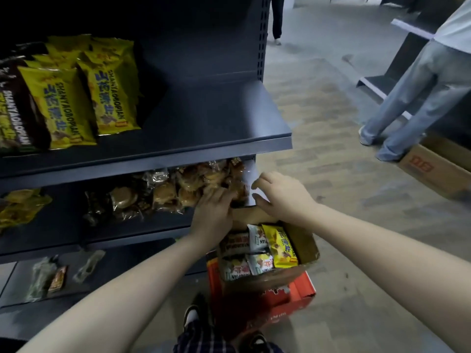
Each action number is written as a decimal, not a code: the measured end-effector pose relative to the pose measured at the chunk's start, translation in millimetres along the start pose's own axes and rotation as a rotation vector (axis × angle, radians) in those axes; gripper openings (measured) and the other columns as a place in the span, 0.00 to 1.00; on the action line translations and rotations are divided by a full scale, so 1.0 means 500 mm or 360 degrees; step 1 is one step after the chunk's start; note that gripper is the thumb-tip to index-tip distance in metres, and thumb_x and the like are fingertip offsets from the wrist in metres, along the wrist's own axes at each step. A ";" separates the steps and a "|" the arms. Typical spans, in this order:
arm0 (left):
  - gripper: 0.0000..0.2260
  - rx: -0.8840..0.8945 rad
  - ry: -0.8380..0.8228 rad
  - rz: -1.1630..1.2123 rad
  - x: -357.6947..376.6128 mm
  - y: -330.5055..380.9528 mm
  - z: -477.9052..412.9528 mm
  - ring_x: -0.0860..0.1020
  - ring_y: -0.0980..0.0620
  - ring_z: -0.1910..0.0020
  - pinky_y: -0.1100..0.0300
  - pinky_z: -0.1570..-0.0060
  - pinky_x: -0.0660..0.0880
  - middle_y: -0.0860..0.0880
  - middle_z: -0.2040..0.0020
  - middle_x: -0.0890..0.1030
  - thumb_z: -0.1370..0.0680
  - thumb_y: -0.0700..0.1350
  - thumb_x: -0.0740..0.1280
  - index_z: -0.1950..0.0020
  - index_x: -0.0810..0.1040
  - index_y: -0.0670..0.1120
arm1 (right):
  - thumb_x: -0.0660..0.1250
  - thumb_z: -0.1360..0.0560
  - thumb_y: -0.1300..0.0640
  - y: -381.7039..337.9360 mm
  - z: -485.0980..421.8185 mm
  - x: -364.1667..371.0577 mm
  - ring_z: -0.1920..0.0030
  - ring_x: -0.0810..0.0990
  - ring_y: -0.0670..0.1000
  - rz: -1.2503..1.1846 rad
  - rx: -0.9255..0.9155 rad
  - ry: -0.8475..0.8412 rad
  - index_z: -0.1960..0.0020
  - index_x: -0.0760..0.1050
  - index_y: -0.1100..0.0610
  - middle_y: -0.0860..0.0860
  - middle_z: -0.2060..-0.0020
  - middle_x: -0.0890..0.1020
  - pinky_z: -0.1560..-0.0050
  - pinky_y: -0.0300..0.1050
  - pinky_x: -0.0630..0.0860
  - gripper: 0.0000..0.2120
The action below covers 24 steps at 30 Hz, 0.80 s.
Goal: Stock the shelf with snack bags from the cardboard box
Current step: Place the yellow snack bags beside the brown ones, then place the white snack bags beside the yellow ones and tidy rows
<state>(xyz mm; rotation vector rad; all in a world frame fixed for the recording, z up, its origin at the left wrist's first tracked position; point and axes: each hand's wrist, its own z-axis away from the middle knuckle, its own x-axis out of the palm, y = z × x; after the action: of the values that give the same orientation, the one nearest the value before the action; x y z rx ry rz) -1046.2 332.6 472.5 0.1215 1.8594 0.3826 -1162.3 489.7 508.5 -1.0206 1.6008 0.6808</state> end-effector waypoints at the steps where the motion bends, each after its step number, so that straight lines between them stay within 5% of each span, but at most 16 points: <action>1: 0.13 -0.0069 -0.0127 0.0031 0.016 0.004 0.005 0.72 0.45 0.40 0.54 0.48 0.71 0.47 0.41 0.75 0.25 0.37 0.61 0.41 0.76 0.45 | 0.56 0.28 0.47 0.013 0.017 0.017 0.61 0.79 0.58 0.0013 0.0019 -0.0048 0.54 0.78 0.56 0.53 0.60 0.79 0.71 0.47 0.75 0.17; 5: 0.09 -0.0123 -0.0453 0.0044 0.081 0.000 0.018 0.73 0.48 0.43 0.56 0.48 0.70 0.48 0.43 0.74 0.22 0.40 0.57 0.44 0.74 0.45 | 0.53 0.28 0.46 0.046 0.068 0.085 0.61 0.78 0.59 -0.0023 0.0190 -0.0247 0.58 0.73 0.57 0.53 0.63 0.76 0.71 0.48 0.73 0.17; 9: 0.09 -0.0131 -0.0670 0.0091 0.148 -0.003 0.015 0.76 0.49 0.47 0.56 0.51 0.74 0.47 0.48 0.77 0.24 0.38 0.60 0.48 0.78 0.43 | 0.56 0.23 0.46 0.074 0.103 0.142 0.48 0.76 0.55 -0.0109 0.0487 -0.0490 0.50 0.71 0.56 0.52 0.51 0.76 0.59 0.49 0.74 0.14; 17: 0.19 -0.0112 -0.1057 0.0224 0.298 -0.014 -0.018 0.72 0.46 0.37 0.59 0.37 0.65 0.43 0.37 0.74 0.22 0.40 0.60 0.32 0.69 0.41 | 0.58 0.22 0.46 0.110 0.126 0.262 0.41 0.73 0.61 -0.0395 0.0984 -0.1033 0.39 0.67 0.60 0.58 0.43 0.73 0.47 0.53 0.72 0.19; 21: 0.15 -0.0109 -0.1137 0.0231 0.372 -0.026 -0.034 0.79 0.46 0.49 0.62 0.47 0.69 0.41 0.41 0.78 0.22 0.39 0.59 0.36 0.72 0.40 | 0.61 0.22 0.47 0.114 0.126 0.319 0.39 0.71 0.62 -0.0549 0.1142 -0.1132 0.36 0.64 0.61 0.60 0.40 0.71 0.42 0.54 0.70 0.22; 24: 0.20 -0.0157 -0.1271 0.0141 0.426 -0.030 -0.040 0.68 0.46 0.32 0.60 0.31 0.60 0.41 0.30 0.68 0.19 0.42 0.56 0.28 0.63 0.41 | 0.62 0.22 0.47 0.118 0.130 0.360 0.37 0.69 0.62 -0.0585 0.1291 -0.1158 0.35 0.64 0.62 0.61 0.38 0.70 0.41 0.56 0.70 0.24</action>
<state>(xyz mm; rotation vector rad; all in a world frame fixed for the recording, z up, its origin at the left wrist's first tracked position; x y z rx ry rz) -1131.7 372.7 279.8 0.2494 1.0485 0.4092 -1195.2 523.1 313.9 -0.3595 0.8617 0.0762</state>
